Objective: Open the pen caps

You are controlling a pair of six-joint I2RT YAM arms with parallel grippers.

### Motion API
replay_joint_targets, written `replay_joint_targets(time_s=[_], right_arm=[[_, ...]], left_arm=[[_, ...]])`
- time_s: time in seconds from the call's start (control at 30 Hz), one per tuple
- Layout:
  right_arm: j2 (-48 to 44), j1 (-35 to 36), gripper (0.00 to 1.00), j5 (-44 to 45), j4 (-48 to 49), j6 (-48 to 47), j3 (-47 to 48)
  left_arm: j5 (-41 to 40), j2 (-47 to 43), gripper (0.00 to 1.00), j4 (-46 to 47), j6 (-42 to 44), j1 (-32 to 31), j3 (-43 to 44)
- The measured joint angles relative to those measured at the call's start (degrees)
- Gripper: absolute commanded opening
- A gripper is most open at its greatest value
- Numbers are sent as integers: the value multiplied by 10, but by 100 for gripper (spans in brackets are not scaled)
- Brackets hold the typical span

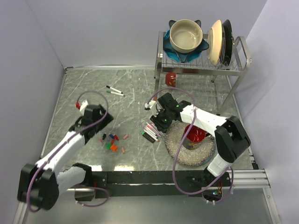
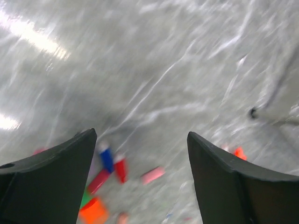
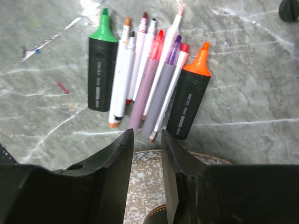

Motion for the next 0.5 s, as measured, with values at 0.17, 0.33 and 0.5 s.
replay_joint_targets(time_s=[0.17,0.33,0.5], right_arm=[[-23,0,38,-10,-2,-10,0],[-37,0,38,-17,-2,-17,0],[-37,0,38,-22,-3,-20,0]], left_arm=[[26,158,80,2,7,52,151],[22,381,64,-93,-10,81,407],[14,579,61,-193,-9,87,631]])
